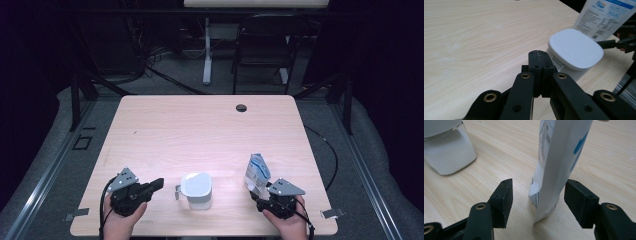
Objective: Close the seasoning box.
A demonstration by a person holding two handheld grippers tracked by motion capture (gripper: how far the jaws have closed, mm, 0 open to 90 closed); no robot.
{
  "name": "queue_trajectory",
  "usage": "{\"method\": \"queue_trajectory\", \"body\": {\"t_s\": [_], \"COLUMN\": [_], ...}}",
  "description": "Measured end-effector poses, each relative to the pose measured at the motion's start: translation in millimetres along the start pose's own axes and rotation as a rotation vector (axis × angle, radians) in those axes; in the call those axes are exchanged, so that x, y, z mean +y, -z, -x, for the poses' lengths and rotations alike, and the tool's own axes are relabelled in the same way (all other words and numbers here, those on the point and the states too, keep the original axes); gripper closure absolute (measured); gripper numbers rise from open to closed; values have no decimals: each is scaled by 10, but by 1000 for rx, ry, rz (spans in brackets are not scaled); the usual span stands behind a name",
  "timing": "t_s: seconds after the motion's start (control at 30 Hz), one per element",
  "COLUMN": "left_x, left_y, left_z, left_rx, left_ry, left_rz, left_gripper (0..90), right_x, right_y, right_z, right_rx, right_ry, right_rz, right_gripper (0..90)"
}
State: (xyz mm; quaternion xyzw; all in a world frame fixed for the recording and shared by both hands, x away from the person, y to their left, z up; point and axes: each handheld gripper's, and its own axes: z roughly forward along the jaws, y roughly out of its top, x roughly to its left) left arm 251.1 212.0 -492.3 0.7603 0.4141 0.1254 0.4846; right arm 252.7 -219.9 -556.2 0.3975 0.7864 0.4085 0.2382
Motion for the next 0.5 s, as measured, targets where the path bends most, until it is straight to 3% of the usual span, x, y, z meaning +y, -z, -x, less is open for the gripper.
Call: {"method": "queue_trajectory", "body": {"t_s": [0.4, 0.5], "left_x": [-171, -186], "left_y": [-24, -8], "left_z": [-334, -387], "left_rx": [67, 100], "left_ry": [108, 110], "left_rz": [-15, -12], "left_gripper": [898, 812], "right_x": [-23, -35], "right_y": [-22, -28], "right_z": [0, 7], "right_rx": [9, 11], "right_ry": [1, -1], "right_rz": [-9, -12], "right_gripper": [397, 396]}}
